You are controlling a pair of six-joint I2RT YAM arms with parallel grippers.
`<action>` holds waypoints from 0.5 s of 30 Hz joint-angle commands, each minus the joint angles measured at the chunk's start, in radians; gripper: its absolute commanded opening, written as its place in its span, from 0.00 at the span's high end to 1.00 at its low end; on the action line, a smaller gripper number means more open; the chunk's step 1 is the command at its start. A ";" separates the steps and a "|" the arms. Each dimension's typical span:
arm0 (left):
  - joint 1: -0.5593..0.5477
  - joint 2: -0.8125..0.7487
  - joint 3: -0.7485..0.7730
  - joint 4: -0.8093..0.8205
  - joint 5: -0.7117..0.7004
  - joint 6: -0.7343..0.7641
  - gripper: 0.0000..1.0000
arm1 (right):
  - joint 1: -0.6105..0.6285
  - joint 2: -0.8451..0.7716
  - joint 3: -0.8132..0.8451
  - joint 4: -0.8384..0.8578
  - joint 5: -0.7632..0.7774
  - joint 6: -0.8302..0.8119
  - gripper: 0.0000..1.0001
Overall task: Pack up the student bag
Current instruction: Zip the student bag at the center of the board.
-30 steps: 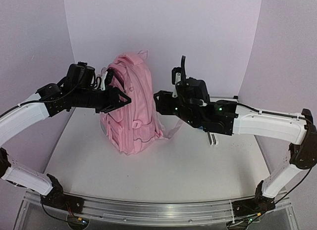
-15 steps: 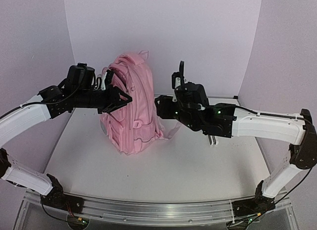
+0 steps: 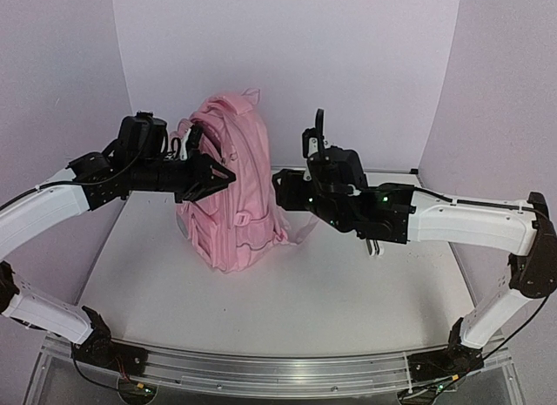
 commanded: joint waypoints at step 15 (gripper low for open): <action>-0.001 -0.014 -0.021 0.098 -0.020 -0.017 0.66 | 0.005 -0.057 -0.011 0.029 0.006 0.016 0.43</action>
